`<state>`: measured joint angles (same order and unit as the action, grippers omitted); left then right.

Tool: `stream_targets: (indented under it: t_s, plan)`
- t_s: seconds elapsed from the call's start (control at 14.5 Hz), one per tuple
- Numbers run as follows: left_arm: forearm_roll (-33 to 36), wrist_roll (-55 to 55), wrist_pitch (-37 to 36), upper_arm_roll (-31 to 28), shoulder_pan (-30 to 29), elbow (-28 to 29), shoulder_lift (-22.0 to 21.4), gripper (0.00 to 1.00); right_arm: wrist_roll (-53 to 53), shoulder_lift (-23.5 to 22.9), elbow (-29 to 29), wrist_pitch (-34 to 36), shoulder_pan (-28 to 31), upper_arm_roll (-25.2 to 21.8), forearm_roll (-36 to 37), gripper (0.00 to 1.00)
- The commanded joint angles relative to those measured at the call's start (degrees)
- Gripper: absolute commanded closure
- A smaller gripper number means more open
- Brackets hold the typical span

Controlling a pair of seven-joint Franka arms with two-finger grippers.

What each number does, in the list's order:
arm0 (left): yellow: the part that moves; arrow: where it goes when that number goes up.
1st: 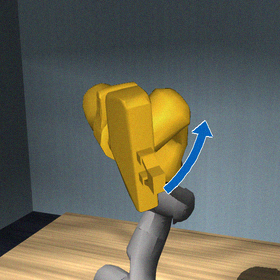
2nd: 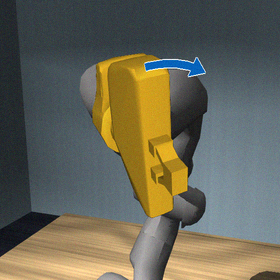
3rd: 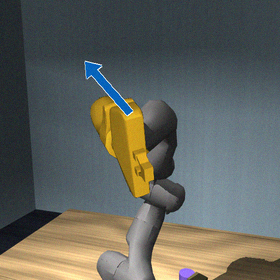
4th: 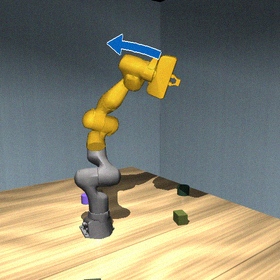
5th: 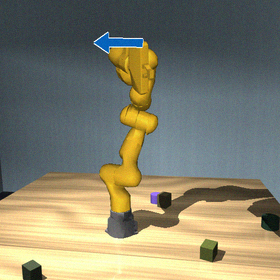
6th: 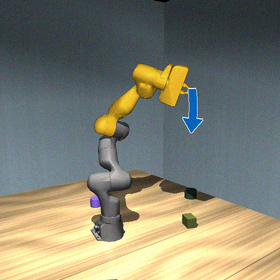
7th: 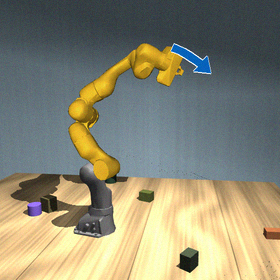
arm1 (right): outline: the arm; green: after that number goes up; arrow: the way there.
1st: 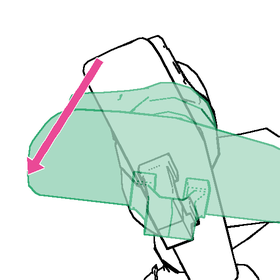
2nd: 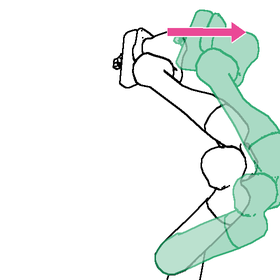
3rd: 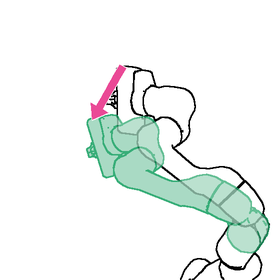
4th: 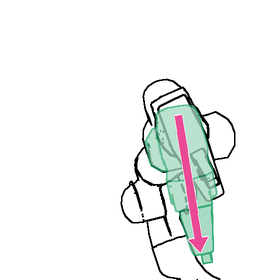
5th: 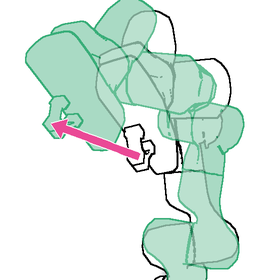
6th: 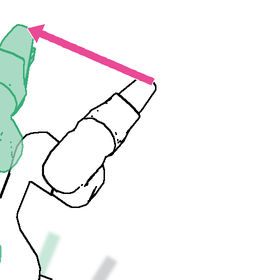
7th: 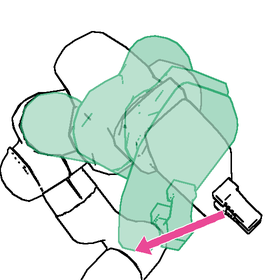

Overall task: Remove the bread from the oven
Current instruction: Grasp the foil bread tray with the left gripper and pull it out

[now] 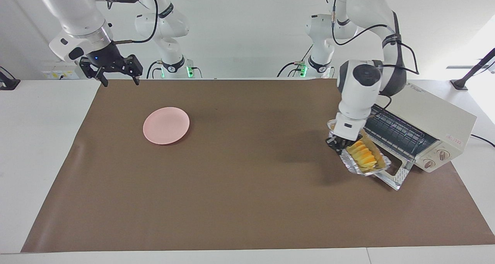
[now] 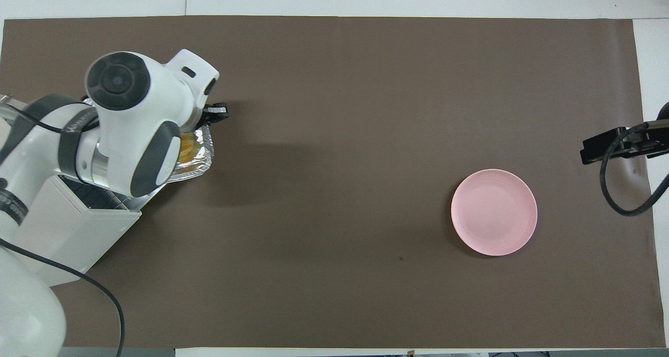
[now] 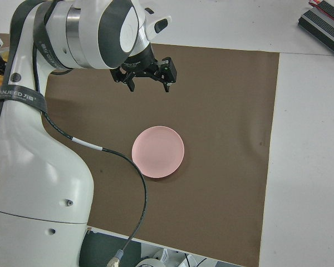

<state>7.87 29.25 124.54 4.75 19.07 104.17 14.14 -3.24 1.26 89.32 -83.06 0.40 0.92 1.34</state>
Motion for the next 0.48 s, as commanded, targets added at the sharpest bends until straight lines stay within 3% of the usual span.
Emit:
stream_targets:
  t_s: [0.0, 0.14, 0.41]
  plan:
    - [-2.3, -1.3, -1.3, -1.1, 6.0, -1.2, 0.8, 1.0, -0.8, 1.1, 1.3, 0.0, 1.1, 0.6, -0.2, 0.0]
    - [-2.4, -1.3, -2.2, -1.1, 10.4, -0.3, 1.0, 1.0, -0.7, 1.1, 1.3, 0.0, 1.1, 0.6, -0.3, 0.0]
    - [-2.7, 1.7, 0.1, -1.1, 16.1, -0.9, 6.3, 1.0, -0.8, 1.1, 1.4, 0.0, 1.0, 0.6, -0.3, 0.0]
